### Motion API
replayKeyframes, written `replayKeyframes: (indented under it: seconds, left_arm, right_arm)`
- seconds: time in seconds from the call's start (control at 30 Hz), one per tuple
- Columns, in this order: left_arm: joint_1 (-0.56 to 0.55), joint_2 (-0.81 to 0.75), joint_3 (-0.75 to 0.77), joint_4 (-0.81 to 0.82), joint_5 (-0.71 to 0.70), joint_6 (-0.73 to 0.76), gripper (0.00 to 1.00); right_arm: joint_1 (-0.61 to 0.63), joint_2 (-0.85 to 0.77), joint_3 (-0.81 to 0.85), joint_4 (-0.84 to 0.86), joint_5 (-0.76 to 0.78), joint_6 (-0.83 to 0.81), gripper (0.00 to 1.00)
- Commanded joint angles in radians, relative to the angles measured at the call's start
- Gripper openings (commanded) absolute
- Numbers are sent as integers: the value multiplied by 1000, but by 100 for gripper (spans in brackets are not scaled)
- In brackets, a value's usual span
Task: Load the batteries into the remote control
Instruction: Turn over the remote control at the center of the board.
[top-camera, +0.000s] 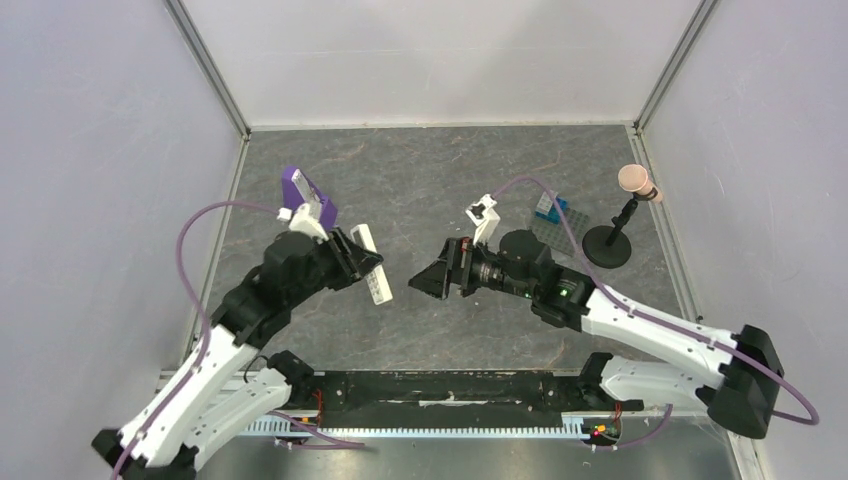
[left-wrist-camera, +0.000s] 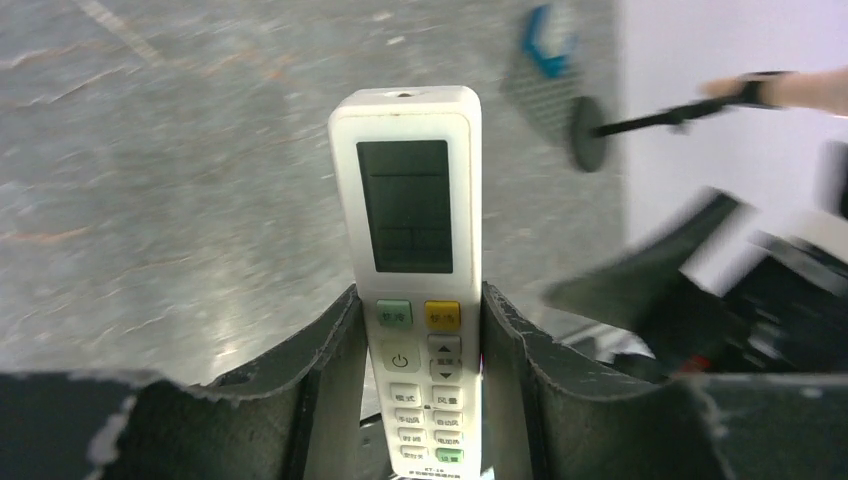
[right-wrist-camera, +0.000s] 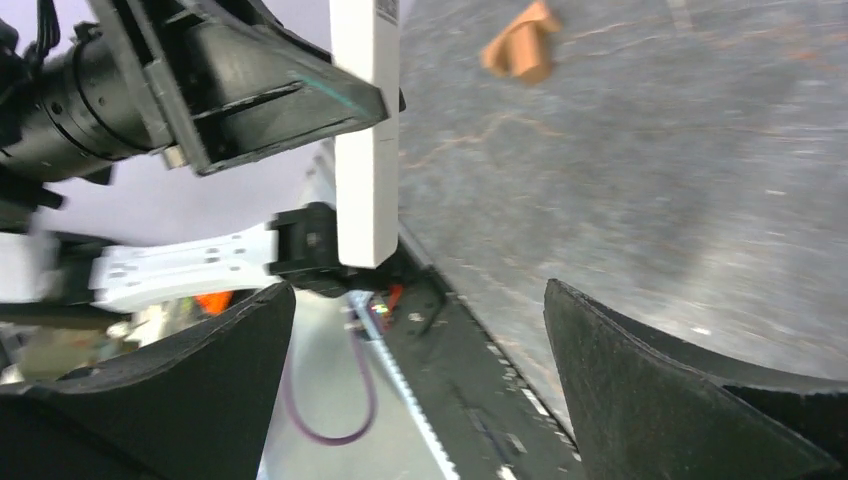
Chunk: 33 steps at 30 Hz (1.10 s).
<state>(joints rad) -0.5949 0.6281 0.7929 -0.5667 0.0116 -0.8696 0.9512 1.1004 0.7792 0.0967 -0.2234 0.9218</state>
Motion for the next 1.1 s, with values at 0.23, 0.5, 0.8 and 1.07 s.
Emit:
replayKeyframes:
  seconds: [0.23, 0.5, 0.8, 1.07]
  left_arm:
    - [-6, 600, 88, -28, -242, 105, 2]
    - [-7, 850, 141, 27, -279, 133, 6]
    - [-7, 933, 125, 56, -279, 114, 34]
    - [-7, 814, 121, 7, -253, 113, 75]
  right_arm:
    - [-3, -204, 38, -369, 410, -209, 98]
    - [-3, -274, 49, -461, 453, -218, 98]
    - [-3, -337, 48, -515, 457, -210, 98]
    - [-3, -388, 69, -566, 501, -253, 98]
